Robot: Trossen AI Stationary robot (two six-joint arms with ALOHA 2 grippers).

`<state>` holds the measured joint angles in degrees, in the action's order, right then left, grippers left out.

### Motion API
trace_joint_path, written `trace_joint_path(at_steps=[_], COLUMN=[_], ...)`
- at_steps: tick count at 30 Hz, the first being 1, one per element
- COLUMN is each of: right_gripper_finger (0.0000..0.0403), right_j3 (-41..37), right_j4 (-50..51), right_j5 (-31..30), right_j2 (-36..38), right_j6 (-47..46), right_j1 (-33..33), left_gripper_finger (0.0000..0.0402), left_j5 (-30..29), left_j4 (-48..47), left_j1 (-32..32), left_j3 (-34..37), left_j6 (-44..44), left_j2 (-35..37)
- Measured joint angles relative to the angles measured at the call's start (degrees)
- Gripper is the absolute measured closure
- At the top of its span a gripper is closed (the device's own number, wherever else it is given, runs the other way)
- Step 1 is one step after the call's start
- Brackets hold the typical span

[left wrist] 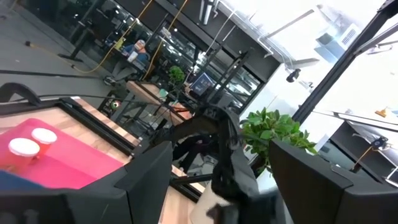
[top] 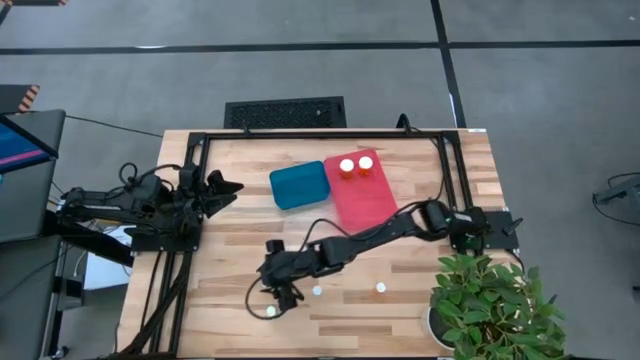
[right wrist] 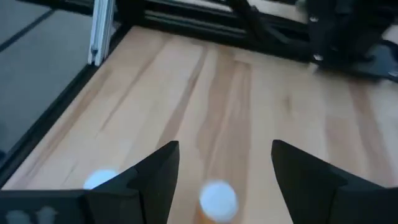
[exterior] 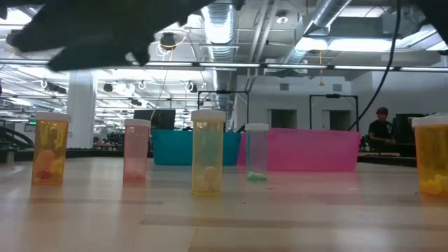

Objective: Pick and place medicine bottles into bin by pill shape (circle, oval)
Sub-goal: Put the left orange pill bottle into the red bin

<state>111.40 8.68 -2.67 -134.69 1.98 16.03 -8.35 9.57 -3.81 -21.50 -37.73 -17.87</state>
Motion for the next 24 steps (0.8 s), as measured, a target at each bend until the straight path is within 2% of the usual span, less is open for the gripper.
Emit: trace_joint_path(at_steps=[6, 9, 24], right_gripper_finger=[0.0138, 0.0138, 0.0138], right_j3=[12.0, 14.6, 15.0], right_j4=[13.6, 19.7, 19.7], right_j5=[0.0, -0.1, 0.4], right_j2=[-5.5, -6.5, -7.5], right_j6=[0.0, 0.4, 1.2], right_j1=[-0.4, -0.5, -1.3], left_gripper_finger=[0.0142, 0.0142, 0.0142], left_j5=[0.1, 0.1, 0.2], left_j4=[0.1, 0.4, 0.3], left_j1=[0.0, 0.0, 0.0], left_j3=[0.0, 0.0, 0.0], left_j6=[0.0, 0.0, 0.2], left_j2=[-0.1, -0.1, -0.1])
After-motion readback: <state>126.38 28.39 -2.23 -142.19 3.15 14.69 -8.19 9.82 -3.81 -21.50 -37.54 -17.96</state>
